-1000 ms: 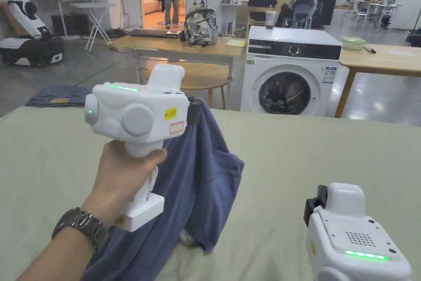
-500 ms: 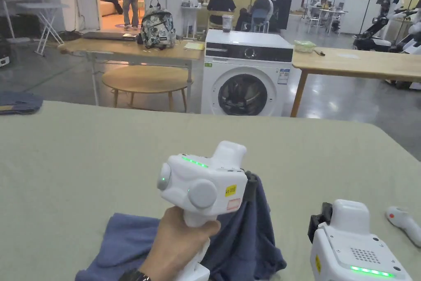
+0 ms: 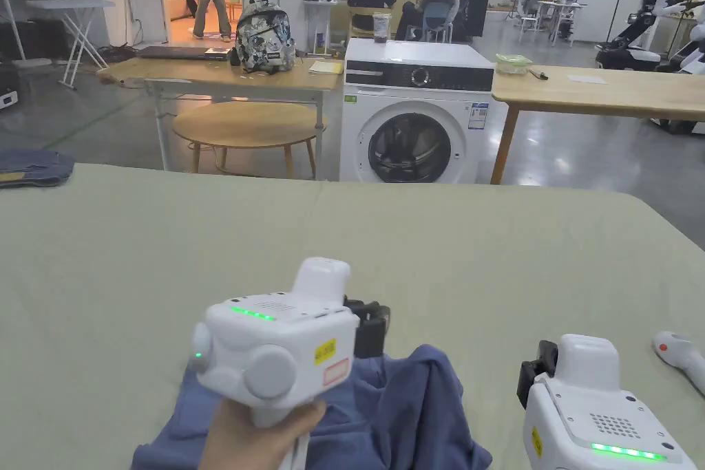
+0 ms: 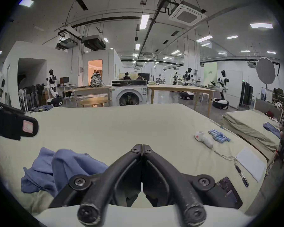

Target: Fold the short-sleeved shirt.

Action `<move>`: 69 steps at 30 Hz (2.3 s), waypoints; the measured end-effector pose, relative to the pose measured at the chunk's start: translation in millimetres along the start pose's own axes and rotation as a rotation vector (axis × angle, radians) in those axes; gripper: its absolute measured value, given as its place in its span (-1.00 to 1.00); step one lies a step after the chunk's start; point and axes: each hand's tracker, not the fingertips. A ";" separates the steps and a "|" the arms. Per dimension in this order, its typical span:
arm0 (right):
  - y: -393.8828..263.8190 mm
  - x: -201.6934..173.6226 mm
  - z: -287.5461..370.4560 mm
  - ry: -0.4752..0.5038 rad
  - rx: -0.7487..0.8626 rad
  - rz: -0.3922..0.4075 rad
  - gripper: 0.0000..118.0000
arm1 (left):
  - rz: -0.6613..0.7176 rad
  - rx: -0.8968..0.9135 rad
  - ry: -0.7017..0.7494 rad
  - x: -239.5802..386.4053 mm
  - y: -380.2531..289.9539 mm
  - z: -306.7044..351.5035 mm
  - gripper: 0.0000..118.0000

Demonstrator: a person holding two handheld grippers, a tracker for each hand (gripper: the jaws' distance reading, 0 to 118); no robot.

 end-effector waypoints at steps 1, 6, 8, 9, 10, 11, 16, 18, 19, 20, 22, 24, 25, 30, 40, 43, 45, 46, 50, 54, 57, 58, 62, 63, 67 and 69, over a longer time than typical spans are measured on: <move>0.7 -1.9 0.0 0.004 0.001 0.001 -1.00 | 0.011 0.022 0.019 -11.3 -2.6 17.5 -0.57; 5.5 -11.9 -0.3 0.025 0.016 0.006 -1.00 | 0.013 0.098 0.181 -37.9 -8.7 51.7 -0.59; 7.8 -15.7 -1.1 0.032 0.023 0.006 -1.00 | 0.019 0.115 0.233 -47.6 -13.4 62.3 -0.96; 8.9 -18.1 -1.2 0.036 0.027 0.008 -1.00 | 0.019 0.121 0.249 -58.8 -19.7 68.8 -1.00; 9.8 -20.2 -1.4 0.042 0.031 0.009 -1.00 | 0.013 0.130 0.285 -63.0 -23.2 73.7 -1.00; 10.9 -21.7 -2.1 0.047 0.033 0.012 -1.00 | 0.007 0.138 0.325 -66.2 -26.1 77.6 -1.00; 14.7 -32.5 -4.0 0.071 0.048 0.036 -1.00 | 0.030 0.091 0.386 -88.1 -42.6 96.1 -1.00; 16.4 -36.6 -5.0 0.081 0.052 0.040 -1.00 | 0.063 0.083 0.422 -100.9 -47.5 98.5 -1.00; 16.9 -38.8 -6.2 0.083 0.055 0.044 -1.00 | 0.084 0.068 0.432 -109.0 -48.2 98.3 -1.00; 17.7 -41.1 -7.7 0.087 0.055 0.049 -1.00 | 0.105 0.052 0.440 -118.4 -48.0 97.0 -1.00; 19.0 -44.7 -11.0 0.094 0.052 0.053 -1.00 | 0.148 -0.030 0.442 -136.8 -47.0 86.0 -1.00; 19.8 -47.2 -14.7 0.102 0.045 0.053 -1.00 | 0.161 -0.086 0.442 -157.5 -43.2 74.5 -1.00; 19.7 -48.4 -16.7 0.103 0.043 0.054 -1.00 | 0.166 -0.104 0.440 -166.6 -40.4 62.0 -1.00; 17.3 -48.8 -26.6 0.102 0.026 0.058 -1.00 | 0.262 -0.299 0.384 -216.5 -29.6 13.3 -1.00; -1.0 -33.8 -50.2 0.066 -0.041 0.063 -1.00 | 0.311 -0.565 0.443 -253.5 -49.7 -75.2 -0.04; -7.4 -27.4 -55.9 0.056 -0.064 0.070 -1.00 | 0.254 -0.613 0.462 -239.5 -56.9 -86.5 -0.07; -11.2 -23.2 -58.8 0.046 -0.079 0.073 -1.00 | 0.173 -0.606 0.494 -224.3 -56.2 -85.9 -0.10; -12.8 -20.7 -60.2 0.044 -0.089 0.070 -1.00 | 0.137 -0.594 0.505 -217.3 -56.5 -84.7 -0.24; -17.3 -9.4 -65.4 0.047 -0.140 0.047 -1.00 | 0.140 -0.578 0.457 -208.5 -54.1 -87.7 -0.98; -18.1 6.6 -72.3 0.102 -0.278 0.013 -1.00 | 0.126 -0.541 0.432 -206.6 -52.5 -72.9 -1.00; -22.9 15.9 -77.5 0.126 -0.384 0.019 -0.68 | 0.156 -0.452 0.413 -201.8 -47.7 -46.6 -1.00; -25.4 17.9 -80.4 0.133 -0.430 0.026 -0.36 | 0.159 -0.443 0.404 -199.4 -46.9 -37.2 -0.99; -39.2 23.7 -99.0 0.201 -0.558 0.009 0.03 | 0.155 -0.379 0.401 -188.8 -49.0 -2.6 -1.00; -43.3 23.0 -100.6 0.213 -0.583 0.010 0.03 | 0.156 -0.370 0.400 -187.5 -50.4 4.8 -1.00; -60.6 14.9 -114.6 0.230 -0.683 -0.005 0.07 | 0.189 -0.343 0.396 -183.9 -59.7 27.5 -1.00; -69.3 9.4 -121.4 0.256 -0.731 -0.015 0.07 | 0.190 -0.345 0.395 -180.1 -66.0 33.6 -1.00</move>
